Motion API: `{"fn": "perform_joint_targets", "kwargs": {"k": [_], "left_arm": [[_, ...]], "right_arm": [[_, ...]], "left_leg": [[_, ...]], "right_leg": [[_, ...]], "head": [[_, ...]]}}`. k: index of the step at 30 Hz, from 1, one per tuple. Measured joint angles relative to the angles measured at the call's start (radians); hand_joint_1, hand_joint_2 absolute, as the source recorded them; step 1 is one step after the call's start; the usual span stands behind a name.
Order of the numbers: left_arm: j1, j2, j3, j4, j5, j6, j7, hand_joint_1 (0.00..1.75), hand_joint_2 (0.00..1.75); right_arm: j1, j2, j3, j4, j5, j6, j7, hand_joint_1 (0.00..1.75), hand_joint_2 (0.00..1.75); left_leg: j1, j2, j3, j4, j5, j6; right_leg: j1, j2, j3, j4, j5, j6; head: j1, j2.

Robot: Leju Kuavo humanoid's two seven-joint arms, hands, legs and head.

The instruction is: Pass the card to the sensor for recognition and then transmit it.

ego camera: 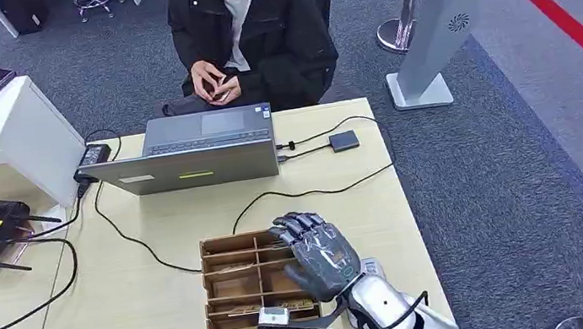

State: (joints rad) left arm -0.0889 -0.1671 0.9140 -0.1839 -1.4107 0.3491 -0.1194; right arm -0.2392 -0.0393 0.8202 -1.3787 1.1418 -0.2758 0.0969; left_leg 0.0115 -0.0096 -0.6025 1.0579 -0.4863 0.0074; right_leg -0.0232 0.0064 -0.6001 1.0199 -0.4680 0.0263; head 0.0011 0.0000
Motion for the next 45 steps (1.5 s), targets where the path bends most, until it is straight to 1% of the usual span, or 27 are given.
{"fn": "perform_joint_targets", "kwargs": {"k": [4,17,19,20,24,26,28,30,34,36,37,39,42,44,45], "left_arm": [[0.0,0.0,0.0,0.0,0.0,0.0,0.0,0.0,0.0],[0.0,0.0,0.0,0.0,0.0,0.0,0.0,0.0,0.0],[0.0,0.0,0.0,0.0,0.0,0.0,0.0,0.0,0.0],[0.0,0.0,0.0,0.0,0.0,0.0,0.0,0.0,0.0],[0.0,0.0,0.0,0.0,0.0,0.0,0.0,0.0,0.0],[0.0,0.0,0.0,0.0,0.0,0.0,0.0,0.0,0.0],[0.0,0.0,0.0,0.0,0.0,0.0,0.0,0.0,0.0],[0.0,0.0,0.0,0.0,0.0,0.0,0.0,0.0,0.0],[0.0,0.0,0.0,0.0,0.0,0.0,0.0,0.0,0.0],[0.0,0.0,0.0,0.0,0.0,0.0,0.0,0.0,0.0],[0.0,0.0,0.0,0.0,0.0,0.0,0.0,0.0,0.0],[0.0,0.0,0.0,0.0,0.0,0.0,0.0,0.0,0.0],[0.0,0.0,0.0,0.0,0.0,0.0,0.0,0.0,0.0],[0.0,0.0,0.0,0.0,0.0,0.0,0.0,0.0,0.0],[0.0,0.0,0.0,0.0,0.0,0.0,0.0,0.0,0.0]], "right_arm": [[0.0,0.0,0.0,0.0,-0.001,0.0,0.0,0.8,1.75],[0.0,0.0,0.0,0.0,-0.003,0.0,0.001,0.82,1.75],[0.0,0.0,0.0,0.0,-0.003,0.0,0.001,0.87,1.75],[0.0,0.0,0.0,0.0,-0.003,0.0,0.001,0.84,1.75],[0.0,0.0,0.0,0.0,-0.003,0.0,0.001,0.87,1.75],[0.0,0.0,0.0,0.0,-0.003,0.0,0.001,0.96,1.75],[0.0,0.0,0.0,0.0,-0.003,0.0,0.001,1.2,1.75],[0.0,0.0,0.0,0.0,-0.003,0.0,0.001,1.29,1.75],[-0.002,0.0,0.0,0.0,-0.003,0.0,0.001,1.43,1.75],[-0.005,0.0,0.0,0.0,-0.003,0.0,0.001,1.45,1.75],[-0.007,0.0,0.0,0.0,-0.003,0.0,0.001,1.43,1.75],[-0.008,0.0,0.0,0.0,-0.003,0.0,0.001,1.48,1.75],[-0.008,0.0,0.001,0.0,-0.003,0.0,0.001,1.5,1.75],[-0.008,0.0,0.001,0.0,-0.003,0.0,0.001,1.55,1.75],[-0.008,0.0,0.001,0.0,-0.004,0.0,0.001,1.62,1.75]], "left_leg": [[0.0,0.0,0.0,0.0,0.0,0.0],[0.0,0.0,0.0,0.0,0.0,0.0],[0.0,0.0,0.0,0.0,0.0,0.0],[0.0,0.0,0.0,0.0,0.0,0.0],[0.0,0.0,0.0,0.0,0.0,0.0],[0.0,0.0,0.0,0.0,0.0,0.0],[0.0,0.0,0.0,0.0,0.0,0.0],[0.0,0.0,0.0,0.0,0.0,0.0],[0.0,0.0,0.0,0.0,0.0,0.0],[0.0,0.0,0.0,0.0,0.0,0.0],[0.0,0.0,0.0,0.0,0.0,0.0],[0.0,0.0,0.0,0.0,0.0,0.0],[0.0,0.0,0.0,0.0,0.0,0.0],[0.0,0.0,0.0,0.0,0.0,0.0],[0.0,0.0,0.0,0.0,0.0,0.0]], "right_leg": [[0.0,0.0,0.0,0.0,0.0,0.0],[0.0,0.0,0.0,0.0,0.0,0.0],[0.0,0.0,0.0,0.0,0.0,0.0],[0.0,0.0,0.0,0.0,0.0,0.0],[0.0,0.0,0.0,0.0,0.0,0.0],[0.0,0.0,0.0,0.0,0.0,0.0],[0.0,0.0,0.0,0.0,0.0,0.0],[0.0,0.0,0.0,0.0,0.0,0.0],[0.0,0.0,0.0,0.0,0.0,0.0],[0.0,0.0,0.0,0.0,0.0,0.0],[0.0,0.0,0.0,0.0,0.0,0.0],[0.0,0.0,0.0,0.0,0.0,0.0],[0.0,0.0,0.0,0.0,0.0,0.0],[0.0,0.0,0.0,0.0,0.0,0.0],[0.0,0.0,0.0,0.0,0.0,0.0]], "head": [[0.0,0.0],[0.0,0.0],[0.0,0.0],[0.0,0.0],[0.0,0.0],[0.0,0.0],[0.0,0.0],[0.0,0.0],[0.0,0.0],[0.0,0.0],[0.0,0.0],[0.0,0.0],[0.0,0.0],[0.0,0.0],[0.0,0.0]]}}
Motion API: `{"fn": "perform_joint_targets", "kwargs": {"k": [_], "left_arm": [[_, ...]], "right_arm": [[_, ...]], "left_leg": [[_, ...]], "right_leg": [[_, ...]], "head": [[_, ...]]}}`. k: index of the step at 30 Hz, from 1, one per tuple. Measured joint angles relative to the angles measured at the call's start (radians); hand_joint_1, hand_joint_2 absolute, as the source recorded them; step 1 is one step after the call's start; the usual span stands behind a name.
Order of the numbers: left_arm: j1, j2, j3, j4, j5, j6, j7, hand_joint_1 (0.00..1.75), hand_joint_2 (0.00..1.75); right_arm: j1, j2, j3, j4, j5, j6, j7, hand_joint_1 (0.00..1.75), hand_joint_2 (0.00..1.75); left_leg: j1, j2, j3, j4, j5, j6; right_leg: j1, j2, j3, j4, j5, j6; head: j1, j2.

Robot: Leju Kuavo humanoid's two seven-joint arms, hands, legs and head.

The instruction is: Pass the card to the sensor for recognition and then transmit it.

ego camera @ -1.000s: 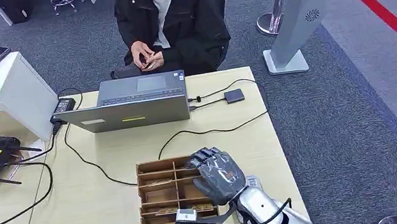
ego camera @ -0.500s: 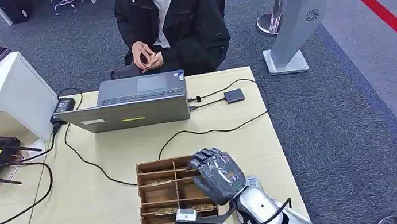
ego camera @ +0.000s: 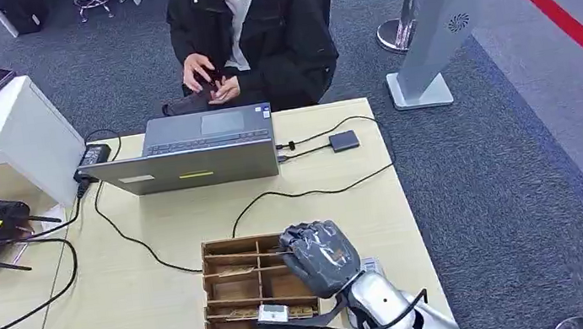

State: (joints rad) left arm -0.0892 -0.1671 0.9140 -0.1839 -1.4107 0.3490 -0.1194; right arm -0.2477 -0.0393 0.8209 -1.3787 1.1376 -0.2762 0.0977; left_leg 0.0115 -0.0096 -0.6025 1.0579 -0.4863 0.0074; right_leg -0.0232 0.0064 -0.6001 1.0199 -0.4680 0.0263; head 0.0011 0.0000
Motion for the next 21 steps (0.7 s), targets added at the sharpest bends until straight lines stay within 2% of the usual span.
{"fn": "perform_joint_targets", "kwargs": {"k": [1,6,9,12,14,21], "left_arm": [[0.0,0.0,0.0,0.0,0.0,0.0,0.0,0.0,0.0],[0.0,0.0,0.0,0.0,0.002,0.0,0.0,0.0,0.0],[0.0,0.0,0.0,0.0,0.007,0.001,0.0,0.0,0.0],[0.0,0.0,0.0,0.0,0.01,0.003,-0.001,0.0,0.0],[0.001,0.0,0.0,0.0,0.014,0.005,-0.003,0.0,0.0],[0.003,0.0,0.0,0.0,0.029,0.01,-0.008,0.0,0.0]], "right_arm": [[0.0,0.0,0.0,0.0,0.0,-0.002,0.0,1.69,1.75],[0.004,0.0,0.0,-0.001,0.012,-0.052,-0.008,1.73,1.75],[0.016,0.0,-0.001,-0.018,0.038,-0.131,-0.031,1.75,1.75],[0.029,0.001,-0.003,-0.04,0.056,-0.178,-0.049,1.75,1.75],[0.044,0.001,-0.008,-0.073,0.071,-0.236,-0.066,1.75,1.75],[0.089,0.001,-0.03,-0.192,0.093,-0.36,-0.122,1.75,1.75]], "left_leg": [[0.0,0.0,0.0,0.0,0.0,0.0],[0.0,0.0,0.0,0.0,0.0,0.0],[0.0,0.0,0.0,0.0,0.0,0.0],[0.0,0.0,0.0,0.0,0.0,0.0],[0.0,0.0,0.0,0.0,0.0,0.0],[0.0,0.0,0.0,0.0,0.0,0.0]], "right_leg": [[0.0,0.0,0.0,0.0,0.0,0.0],[0.0,0.0,0.0,0.0,0.0,0.0],[0.0,0.0,0.0,0.0,0.0,0.0],[0.0,0.0,0.0,0.0,0.0,0.0],[0.0,0.0,0.0,0.0,0.0,0.0],[0.0,0.0,0.0,0.0,0.0,0.0]], "head": [[0.0,0.0],[0.0,0.0],[0.0,0.0],[0.0,0.0],[0.0,0.0],[0.0,0.0]]}}
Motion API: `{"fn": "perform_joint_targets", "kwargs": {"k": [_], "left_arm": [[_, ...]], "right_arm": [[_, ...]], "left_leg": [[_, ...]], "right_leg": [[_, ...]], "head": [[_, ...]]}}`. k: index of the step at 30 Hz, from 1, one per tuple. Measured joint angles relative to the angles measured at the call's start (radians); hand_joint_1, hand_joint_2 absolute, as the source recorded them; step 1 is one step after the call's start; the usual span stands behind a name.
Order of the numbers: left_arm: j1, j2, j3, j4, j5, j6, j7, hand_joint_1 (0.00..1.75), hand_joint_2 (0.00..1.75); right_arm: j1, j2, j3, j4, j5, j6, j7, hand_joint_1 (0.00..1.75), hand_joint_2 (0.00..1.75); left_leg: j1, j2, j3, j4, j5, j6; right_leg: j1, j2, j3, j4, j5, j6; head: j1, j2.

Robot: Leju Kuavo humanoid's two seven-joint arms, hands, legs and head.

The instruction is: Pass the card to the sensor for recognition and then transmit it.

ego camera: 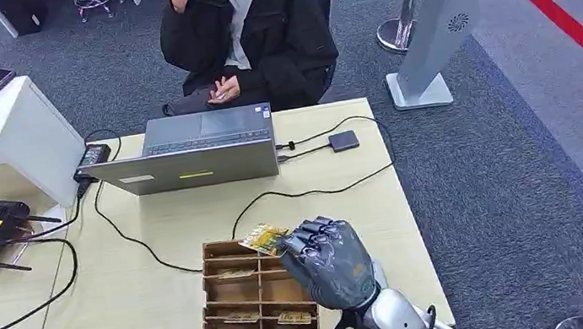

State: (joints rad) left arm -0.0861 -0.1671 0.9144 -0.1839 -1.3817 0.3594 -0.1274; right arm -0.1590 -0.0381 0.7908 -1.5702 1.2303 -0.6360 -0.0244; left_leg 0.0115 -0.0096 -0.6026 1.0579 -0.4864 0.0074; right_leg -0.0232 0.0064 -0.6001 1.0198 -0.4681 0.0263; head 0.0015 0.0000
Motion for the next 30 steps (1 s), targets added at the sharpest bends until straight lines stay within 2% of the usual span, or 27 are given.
{"fn": "perform_joint_targets", "kwargs": {"k": [4,9,14,18,22,27,30], "left_arm": [[0.001,0.0,0.0,0.0,0.006,0.005,-0.002,0.0,0.0],[0.002,0.0,0.0,0.0,0.012,0.01,-0.007,0.0,0.0],[0.003,0.0,0.0,0.0,0.014,0.011,-0.009,0.0,0.0],[0.003,0.0,0.0,0.0,0.014,0.012,-0.01,0.0,0.0],[0.004,0.0,0.0,0.0,0.014,0.012,-0.011,0.0,0.0],[0.003,0.0,0.0,0.0,0.008,0.011,-0.011,0.0,0.0],[0.002,0.0,0.0,0.0,0.002,0.01,-0.011,0.0,0.0]], "right_arm": [[0.023,0.0,-0.013,-0.072,0.003,-0.01,-0.031,1.75,1.75],[0.058,0.002,-0.045,-0.166,0.003,-0.012,-0.113,1.75,1.75],[0.1,0.024,-0.095,-0.233,-0.006,-0.012,-0.2,1.75,1.75],[0.117,0.039,-0.121,-0.263,-0.011,-0.012,-0.232,1.75,1.75],[0.139,0.069,-0.161,-0.296,-0.017,-0.012,-0.294,1.75,1.75],[0.137,0.087,-0.193,-0.307,-0.026,-0.012,-0.29,1.75,1.75],[0.116,0.092,-0.2,-0.299,-0.024,-0.012,-0.251,1.75,1.75]], "left_leg": [[0.0,0.0,0.0,0.0,0.0,0.0],[0.0,0.0,0.0,0.0,0.0,0.0],[0.0,0.0,0.0,0.0,0.0,0.0],[0.0,0.0,0.0,0.0,0.0,0.0],[0.0,0.0,0.0,0.0,0.0,0.0],[0.0,0.0,0.0,0.0,0.0,0.0],[0.0,0.0,0.0,0.0,0.0,0.0]], "right_leg": [[0.0,0.0,0.0,0.0,0.0,0.0],[0.0,0.0,0.0,0.0,0.0,0.0],[0.0,0.0,0.0,0.0,0.0,0.0],[0.0,0.0,0.0,0.0,0.0,0.0],[0.0,0.0,0.0,0.0,0.0,0.0],[0.0,0.0,0.0,0.0,0.0,0.0],[0.0,0.0,0.0,0.0,0.0,0.0]], "head": [[0.0,0.0],[0.0,0.0],[0.0,0.0],[0.0,0.0],[0.0,0.0],[0.0,0.0],[0.0,0.0]]}}
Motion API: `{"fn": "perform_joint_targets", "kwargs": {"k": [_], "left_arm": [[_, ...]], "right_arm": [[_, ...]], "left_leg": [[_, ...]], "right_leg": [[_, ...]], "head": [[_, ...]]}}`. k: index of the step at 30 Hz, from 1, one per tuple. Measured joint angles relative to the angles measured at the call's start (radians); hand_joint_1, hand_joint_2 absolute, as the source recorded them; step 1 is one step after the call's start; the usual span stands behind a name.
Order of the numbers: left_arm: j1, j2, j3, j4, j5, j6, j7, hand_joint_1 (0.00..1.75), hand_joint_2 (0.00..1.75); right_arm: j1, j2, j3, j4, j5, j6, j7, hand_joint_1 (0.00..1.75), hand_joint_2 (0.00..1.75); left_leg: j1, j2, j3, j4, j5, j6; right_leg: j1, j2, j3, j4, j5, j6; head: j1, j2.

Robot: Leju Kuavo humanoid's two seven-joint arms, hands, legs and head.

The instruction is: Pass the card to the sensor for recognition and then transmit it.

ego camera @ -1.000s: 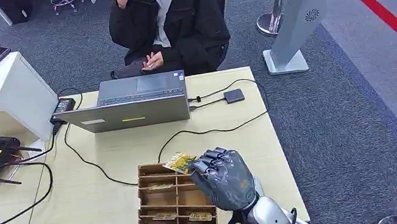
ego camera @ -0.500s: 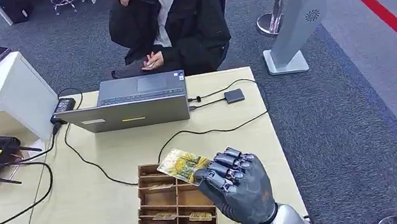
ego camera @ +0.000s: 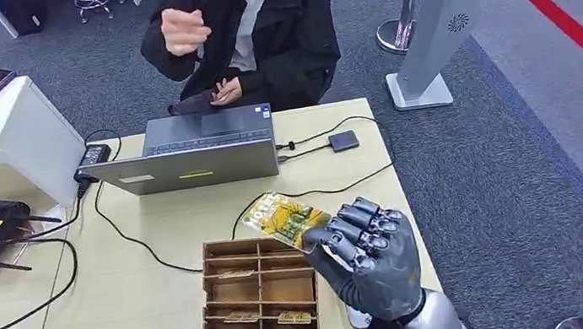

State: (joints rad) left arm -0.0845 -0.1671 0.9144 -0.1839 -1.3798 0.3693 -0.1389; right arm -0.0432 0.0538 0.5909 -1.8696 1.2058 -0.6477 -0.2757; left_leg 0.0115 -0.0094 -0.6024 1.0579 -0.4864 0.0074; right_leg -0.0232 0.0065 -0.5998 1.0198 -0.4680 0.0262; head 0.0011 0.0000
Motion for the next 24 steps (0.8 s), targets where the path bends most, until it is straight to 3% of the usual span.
{"fn": "perform_joint_targets", "kwargs": {"k": [10,19,24], "left_arm": [[-0.006,0.0,-0.001,0.0,-0.011,-0.005,0.01,0.0,0.0],[-0.01,-0.001,-0.01,0.0,-0.021,-0.017,0.015,0.0,0.0],[-0.011,0.0,-0.017,0.0,-0.022,-0.018,0.016,0.0,0.0]], "right_arm": [[-0.106,0.0,0.016,0.12,-0.006,0.012,0.165,1.75,1.75],[-0.202,0.0,0.058,0.243,-0.014,0.108,0.246,1.75,1.75],[-0.229,0.0,0.079,0.278,-0.015,0.118,0.256,1.75,1.75]], "left_leg": [[0.0,0.0,0.0,0.0,0.0,0.0],[0.0,0.0,0.0,0.0,0.0,0.0],[0.0,0.0,0.0,0.0,0.0,0.0]], "right_leg": [[0.0,0.0,0.0,0.0,0.0,0.0],[0.0,0.0,0.0,0.0,0.0,0.0],[0.0,0.0,0.0,0.0,0.0,0.0]], "head": [[0.0,0.0],[0.0,0.0],[0.0,0.0]]}}
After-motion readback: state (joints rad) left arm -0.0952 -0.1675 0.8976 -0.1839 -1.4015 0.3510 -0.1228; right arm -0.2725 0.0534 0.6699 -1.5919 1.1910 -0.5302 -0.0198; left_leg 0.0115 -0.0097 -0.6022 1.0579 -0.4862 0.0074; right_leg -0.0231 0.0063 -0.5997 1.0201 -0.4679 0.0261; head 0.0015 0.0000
